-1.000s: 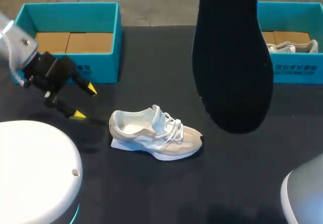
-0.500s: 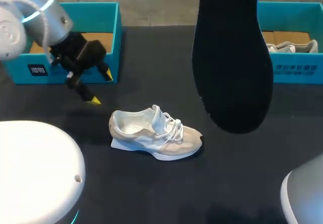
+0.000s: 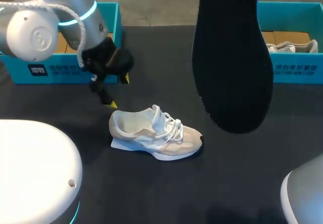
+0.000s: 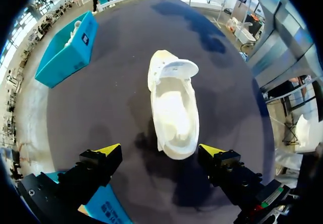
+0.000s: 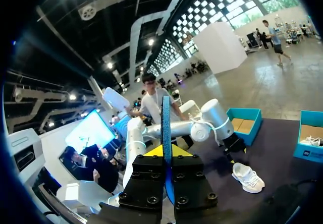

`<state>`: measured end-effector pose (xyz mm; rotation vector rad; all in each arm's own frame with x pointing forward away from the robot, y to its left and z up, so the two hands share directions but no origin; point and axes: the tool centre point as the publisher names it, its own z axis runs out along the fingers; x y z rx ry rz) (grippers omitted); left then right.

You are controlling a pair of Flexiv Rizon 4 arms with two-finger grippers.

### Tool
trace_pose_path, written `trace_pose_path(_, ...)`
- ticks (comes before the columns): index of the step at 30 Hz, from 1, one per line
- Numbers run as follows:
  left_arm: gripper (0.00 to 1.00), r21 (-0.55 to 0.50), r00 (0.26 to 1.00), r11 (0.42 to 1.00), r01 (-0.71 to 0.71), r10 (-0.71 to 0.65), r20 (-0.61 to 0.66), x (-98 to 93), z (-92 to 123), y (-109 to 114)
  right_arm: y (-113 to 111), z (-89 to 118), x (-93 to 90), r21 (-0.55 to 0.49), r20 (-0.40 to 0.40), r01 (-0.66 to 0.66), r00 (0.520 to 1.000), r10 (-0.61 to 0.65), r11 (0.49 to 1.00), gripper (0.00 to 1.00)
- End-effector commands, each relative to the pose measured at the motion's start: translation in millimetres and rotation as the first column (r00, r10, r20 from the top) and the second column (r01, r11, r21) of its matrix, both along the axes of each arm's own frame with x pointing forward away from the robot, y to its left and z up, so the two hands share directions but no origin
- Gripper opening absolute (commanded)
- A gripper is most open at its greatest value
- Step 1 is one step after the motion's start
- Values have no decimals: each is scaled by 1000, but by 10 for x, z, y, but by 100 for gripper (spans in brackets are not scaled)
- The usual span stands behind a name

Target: Take the shoe out of the shoebox, open the shoe tongue, remove and reinsert the insole, then place the shoe into the shoebox

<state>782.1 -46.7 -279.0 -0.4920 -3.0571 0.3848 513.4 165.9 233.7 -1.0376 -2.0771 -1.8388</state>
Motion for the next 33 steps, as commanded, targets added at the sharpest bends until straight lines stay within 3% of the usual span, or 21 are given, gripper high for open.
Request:
trace_pose_path(1, 100, 42, 1000, 999, 4, -4, -7, -56, -51, -53, 17, 13, 7, -2, -2, 1, 1000, -1, 1000, 0)
trace_pose_path(20, 100, 113, 998, 993, 34, -28, -57, -344, -112, 13, 17, 13, 7, -2, -2, 1, 1000, -1, 1000, 0)
trace_pose_path(25, 100, 115, 998, 993, 33, -28, -51, -296, -122, -29, 17, 13, 7, -2, -2, 1, 1000, -1, 1000, 0)
trace_pose_path(33, 100, 108, 997, 991, 74, -71, -29, -148, -115, -319, 17, 13, 7, -2, -2, 1, 1000, -1, 1000, 0)
